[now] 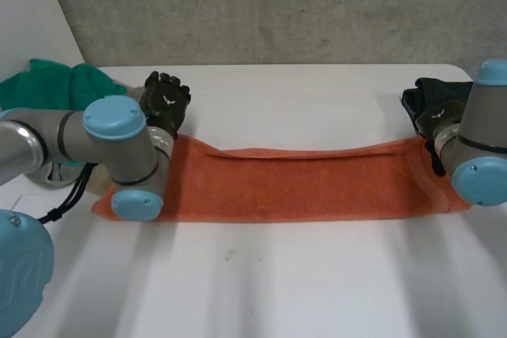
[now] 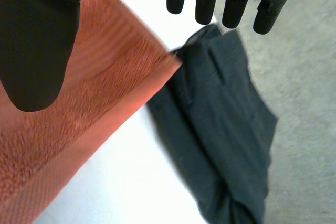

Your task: Fold the laundry.

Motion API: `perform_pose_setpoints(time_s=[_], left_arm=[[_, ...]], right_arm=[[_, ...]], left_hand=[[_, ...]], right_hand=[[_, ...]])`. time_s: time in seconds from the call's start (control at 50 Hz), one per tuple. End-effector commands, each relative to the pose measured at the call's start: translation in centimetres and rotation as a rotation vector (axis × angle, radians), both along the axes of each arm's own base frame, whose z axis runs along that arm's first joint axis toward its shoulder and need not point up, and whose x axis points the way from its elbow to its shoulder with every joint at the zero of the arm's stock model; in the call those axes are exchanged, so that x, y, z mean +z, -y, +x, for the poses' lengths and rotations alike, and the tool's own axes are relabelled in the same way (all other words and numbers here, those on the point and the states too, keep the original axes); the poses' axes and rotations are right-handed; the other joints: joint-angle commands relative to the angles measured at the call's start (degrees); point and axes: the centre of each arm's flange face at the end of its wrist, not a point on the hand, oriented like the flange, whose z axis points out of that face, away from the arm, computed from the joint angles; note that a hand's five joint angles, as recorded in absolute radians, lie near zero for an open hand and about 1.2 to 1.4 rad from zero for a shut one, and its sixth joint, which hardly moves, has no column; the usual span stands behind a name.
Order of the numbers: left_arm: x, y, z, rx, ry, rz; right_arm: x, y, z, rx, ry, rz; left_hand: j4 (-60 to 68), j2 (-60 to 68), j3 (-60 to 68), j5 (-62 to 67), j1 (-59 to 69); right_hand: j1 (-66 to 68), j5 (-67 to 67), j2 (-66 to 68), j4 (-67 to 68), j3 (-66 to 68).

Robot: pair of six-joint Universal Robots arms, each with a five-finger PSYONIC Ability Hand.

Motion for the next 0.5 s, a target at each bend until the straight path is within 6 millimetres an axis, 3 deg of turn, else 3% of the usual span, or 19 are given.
perform_pose_setpoints(time_s=[0.02, 0.1, 0.2, 0.32, 0.5], left_arm=[[3.2, -0.6, 0.8, 0.014, -0.023, -0.037], [4.8, -1.8, 1.4, 0.009, -0.032, -0.042], [6.1, -3.8, 2.2, -0.001, -0.034, -0.032], [6.4, -6.4, 2.8, -0.02, -0.062, -0.003], [4.9, -7.4, 2.9, -0.064, -0.103, 0.069]], right_arm=[[4.0, -2.1, 0.4, 0.059, 0.05, -0.06], [6.0, -3.3, 0.5, 0.094, 0.088, -0.079], [5.7, -4.3, -0.6, 0.109, 0.118, -0.035], [3.5, -6.0, -3.4, 0.126, 0.166, 0.109], [-0.3, -7.3, -5.8, 0.142, 0.229, 0.214]], left_hand=[[-1.59, -1.85, -2.25, -2.65, -0.9], [-1.59, -1.85, -2.25, -2.65, -0.9], [-1.59, -1.85, -2.25, -2.65, -0.9], [-1.59, -1.85, -2.25, -2.65, -0.9], [-1.42, -1.68, -2.09, -2.48, -0.73]], right_hand=[[-2.82, -2.83, -2.62, -2.36, -2.36], [-2.82, -2.83, -2.62, -2.36, -2.36], [-2.82, -2.83, -2.62, -2.36, -2.36], [7.02, 7.01, 7.23, 7.48, 7.48], [10.05, 10.03, 10.25, 10.5, 10.5]])
